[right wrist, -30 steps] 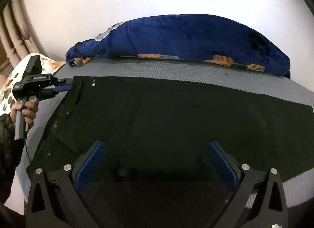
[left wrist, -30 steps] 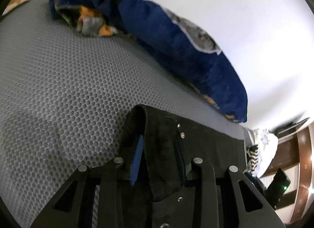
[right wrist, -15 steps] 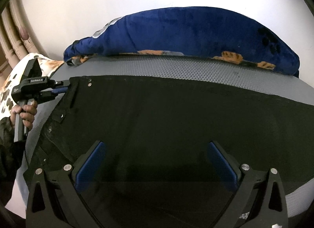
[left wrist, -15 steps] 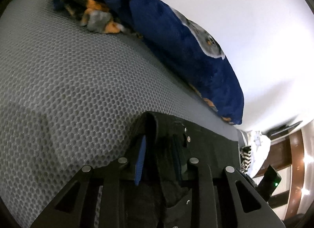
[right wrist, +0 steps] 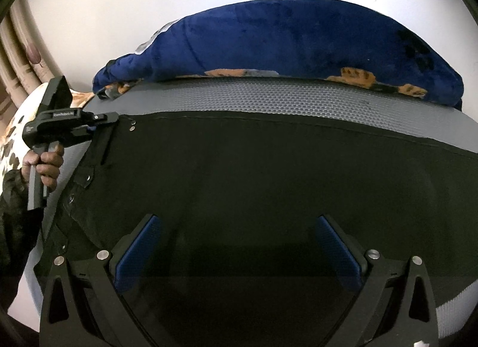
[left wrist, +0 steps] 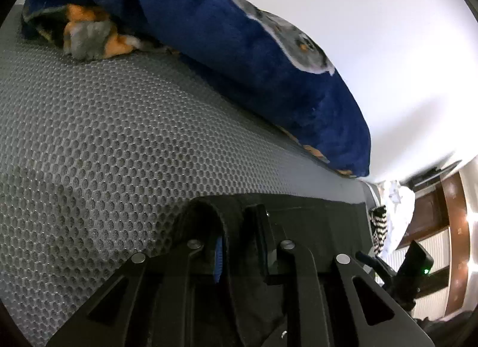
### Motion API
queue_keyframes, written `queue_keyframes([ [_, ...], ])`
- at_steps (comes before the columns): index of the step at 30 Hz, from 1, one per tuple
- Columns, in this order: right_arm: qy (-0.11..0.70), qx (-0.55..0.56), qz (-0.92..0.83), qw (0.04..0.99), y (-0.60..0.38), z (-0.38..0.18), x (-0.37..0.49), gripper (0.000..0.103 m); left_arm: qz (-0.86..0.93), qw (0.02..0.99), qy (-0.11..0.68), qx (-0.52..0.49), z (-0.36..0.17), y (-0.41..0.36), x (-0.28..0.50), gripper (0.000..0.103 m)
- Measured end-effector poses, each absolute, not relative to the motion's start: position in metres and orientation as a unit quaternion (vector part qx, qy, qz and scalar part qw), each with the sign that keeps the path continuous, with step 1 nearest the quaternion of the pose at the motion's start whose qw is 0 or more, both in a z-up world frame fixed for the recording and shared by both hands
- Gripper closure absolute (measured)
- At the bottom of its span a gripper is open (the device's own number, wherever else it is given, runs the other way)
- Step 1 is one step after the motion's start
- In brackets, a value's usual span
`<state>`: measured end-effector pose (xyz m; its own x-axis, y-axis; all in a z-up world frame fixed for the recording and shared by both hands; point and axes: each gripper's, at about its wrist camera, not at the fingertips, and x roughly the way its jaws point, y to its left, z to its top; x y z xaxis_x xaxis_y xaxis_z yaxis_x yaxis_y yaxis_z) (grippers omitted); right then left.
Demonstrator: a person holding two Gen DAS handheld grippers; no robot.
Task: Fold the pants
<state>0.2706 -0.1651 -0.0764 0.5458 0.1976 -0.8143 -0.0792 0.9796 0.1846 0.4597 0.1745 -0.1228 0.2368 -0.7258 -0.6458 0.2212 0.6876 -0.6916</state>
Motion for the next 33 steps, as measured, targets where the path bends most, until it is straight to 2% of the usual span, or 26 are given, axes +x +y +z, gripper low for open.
queue_keyframes([
  [6, 0.470, 0.045, 0.084, 0.878, -0.165, -0.077, 0.281, 0.000, -0.300, 0.760, 0.527, -0.233, -0.119, 0.165, 0.446, 0.085],
  [8, 0.468, 0.045, 0.086, 0.879, -0.165, -0.076, 0.281, 0.000, -0.322, 0.748, 0.536, -0.222, -0.118, 0.156, 0.442, 0.090],
  [11, 0.463, 0.040, 0.088, 0.881, -0.164, -0.074, 0.280, 0.000, -0.314, 0.746, 0.546, -0.216, -0.124, 0.153, 0.445, 0.090],
  [18, 0.464, 0.034, 0.095, 0.880, -0.167, -0.072, 0.275, 0.000, -0.306, 0.731, 0.553, -0.257, -0.129, 0.175, 0.453, 0.090],
  [22, 0.470, 0.037, 0.123, 0.873, -0.178, -0.071, 0.282, 0.000, -0.308, 0.763, 0.519, -0.231, -0.110, 0.167, 0.440, 0.095],
  [33, 0.475, -0.027, 0.199, 0.857, -0.209, -0.048, 0.337, 0.001, -0.414, 0.802, 0.388, -0.184, -0.019, 0.170, 0.355, 0.096],
])
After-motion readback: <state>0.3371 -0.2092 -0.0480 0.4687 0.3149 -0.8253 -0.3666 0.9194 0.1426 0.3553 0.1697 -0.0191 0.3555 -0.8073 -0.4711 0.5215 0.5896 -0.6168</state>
